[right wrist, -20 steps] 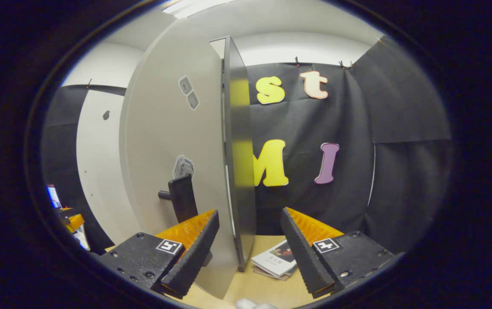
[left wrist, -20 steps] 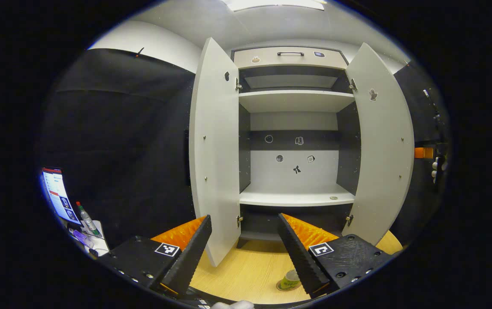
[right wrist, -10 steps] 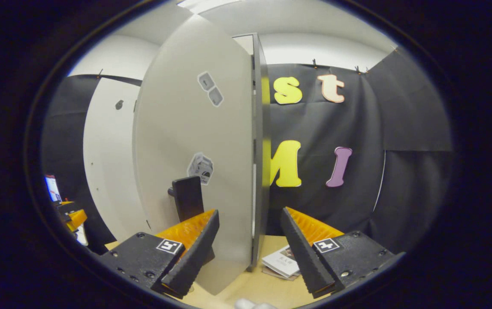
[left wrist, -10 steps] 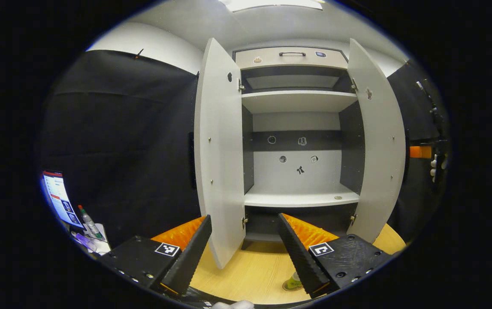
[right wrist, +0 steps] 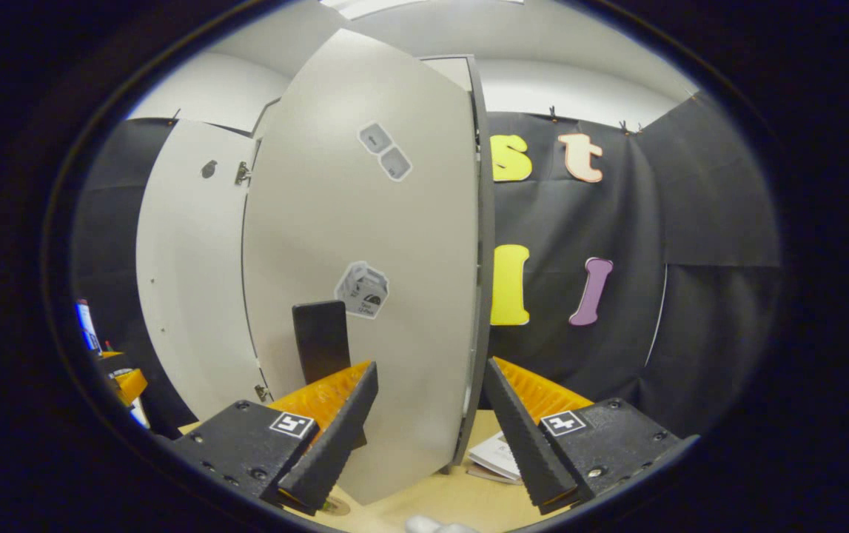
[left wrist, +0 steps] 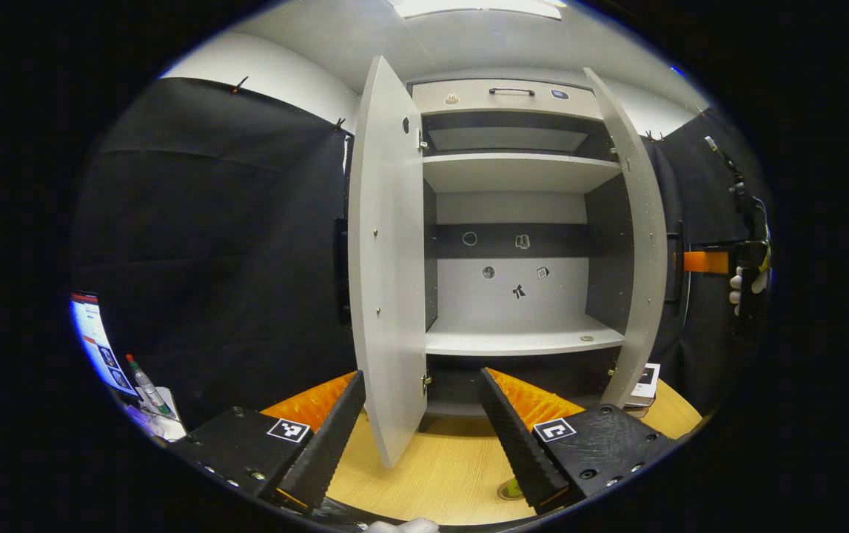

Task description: Grasp the bottle in the cabinet with the left hand and place it on the coaster, then close the right door with the right hand and the left door with the left hand.

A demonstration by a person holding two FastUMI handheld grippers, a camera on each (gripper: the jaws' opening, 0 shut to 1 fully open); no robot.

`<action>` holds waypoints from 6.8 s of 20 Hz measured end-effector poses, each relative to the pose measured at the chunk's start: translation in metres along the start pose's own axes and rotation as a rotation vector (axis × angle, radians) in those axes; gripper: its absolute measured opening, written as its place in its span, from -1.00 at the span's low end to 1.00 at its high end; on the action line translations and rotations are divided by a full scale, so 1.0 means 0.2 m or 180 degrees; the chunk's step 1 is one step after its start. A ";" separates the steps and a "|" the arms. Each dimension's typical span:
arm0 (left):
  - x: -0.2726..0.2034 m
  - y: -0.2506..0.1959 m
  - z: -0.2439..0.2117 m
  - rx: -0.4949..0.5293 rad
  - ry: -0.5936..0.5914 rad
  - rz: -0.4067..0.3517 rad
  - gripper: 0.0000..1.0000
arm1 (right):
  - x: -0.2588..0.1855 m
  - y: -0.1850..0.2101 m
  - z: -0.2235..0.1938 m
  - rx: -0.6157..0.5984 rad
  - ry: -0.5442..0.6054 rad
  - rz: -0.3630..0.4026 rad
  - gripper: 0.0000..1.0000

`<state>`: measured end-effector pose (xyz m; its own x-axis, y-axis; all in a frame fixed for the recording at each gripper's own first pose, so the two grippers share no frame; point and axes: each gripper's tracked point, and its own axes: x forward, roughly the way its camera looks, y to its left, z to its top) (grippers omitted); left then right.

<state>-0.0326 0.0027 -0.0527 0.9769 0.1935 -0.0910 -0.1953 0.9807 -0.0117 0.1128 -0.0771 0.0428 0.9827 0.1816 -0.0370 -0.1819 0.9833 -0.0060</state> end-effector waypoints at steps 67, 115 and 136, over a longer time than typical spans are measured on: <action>0.70 0.63 0.39 0.0244 -0.0442 0.0178 0.76 | -0.77 0.07 -0.42 0.0238 0.0545 -0.0441 0.93; 0.06 0.13 0.18 0.0206 -0.0126 -0.0490 0.92 | -0.68 0.33 -0.31 0.0090 0.0214 -0.0504 0.93; 0.05 0.23 0.16 0.0102 -0.0129 -0.0480 0.92 | -0.68 0.44 -0.32 0.0013 0.0175 -0.0543 0.93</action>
<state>-0.0298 0.0505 -0.0215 0.9977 0.0442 -0.0504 -0.0438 0.9990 0.0098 -0.0396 -0.0170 -0.0164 0.9958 0.0114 -0.0905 -0.0126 0.9998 -0.0128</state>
